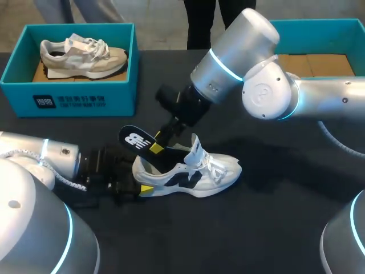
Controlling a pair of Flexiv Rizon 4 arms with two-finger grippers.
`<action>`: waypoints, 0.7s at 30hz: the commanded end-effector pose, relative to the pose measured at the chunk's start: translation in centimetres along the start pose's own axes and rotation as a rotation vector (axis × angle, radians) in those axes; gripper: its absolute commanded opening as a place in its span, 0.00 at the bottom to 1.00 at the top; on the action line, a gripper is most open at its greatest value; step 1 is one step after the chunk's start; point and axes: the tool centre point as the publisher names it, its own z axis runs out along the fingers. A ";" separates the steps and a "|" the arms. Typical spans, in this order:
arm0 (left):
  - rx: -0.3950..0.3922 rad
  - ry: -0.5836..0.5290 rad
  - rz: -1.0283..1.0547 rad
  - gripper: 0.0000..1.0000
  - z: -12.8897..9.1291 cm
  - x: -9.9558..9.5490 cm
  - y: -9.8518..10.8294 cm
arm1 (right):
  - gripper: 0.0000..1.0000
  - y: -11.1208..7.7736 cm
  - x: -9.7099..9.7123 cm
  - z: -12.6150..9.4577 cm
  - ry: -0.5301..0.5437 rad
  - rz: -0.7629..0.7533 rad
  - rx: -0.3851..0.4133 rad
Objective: Take the shoe out of the shoebox, open the shoe tongue, remove and reinsert the insole, then place the shoe into the shoebox
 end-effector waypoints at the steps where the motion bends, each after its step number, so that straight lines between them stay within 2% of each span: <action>1: 0.000 -0.003 0.000 0.00 0.3 0.1 0.2 | 0.43 -0.1 0.0 0.6 0.002 0.007 -0.008; 6: 0.000 -0.003 0.000 0.00 0.3 0.1 0.2 | 0.34 -0.1 0.0 1.1 0.000 0.015 -0.022; 9: 0.000 -0.003 0.000 0.00 0.3 0.1 0.2 | 0.35 -0.1 0.2 1.4 0.005 0.020 -0.028; 15: 0.000 -0.003 0.000 0.00 0.3 0.1 0.2 | 0.30 -0.1 0.2 1.9 0.015 0.027 -0.037; 19: 0.000 -0.003 0.000 0.00 0.3 0.1 0.2 | 0.14 0.1 0.0 1.8 0.020 0.021 -0.031; 20: 0.000 -0.003 0.000 0.00 0.3 0.1 0.2 | 0.02 0.1 0.0 1.8 0.022 0.019 -0.030; 21: 0.000 -0.003 0.000 0.00 0.3 0.1 0.2 | 0.00 0.2 -0.1 1.7 0.023 0.018 -0.029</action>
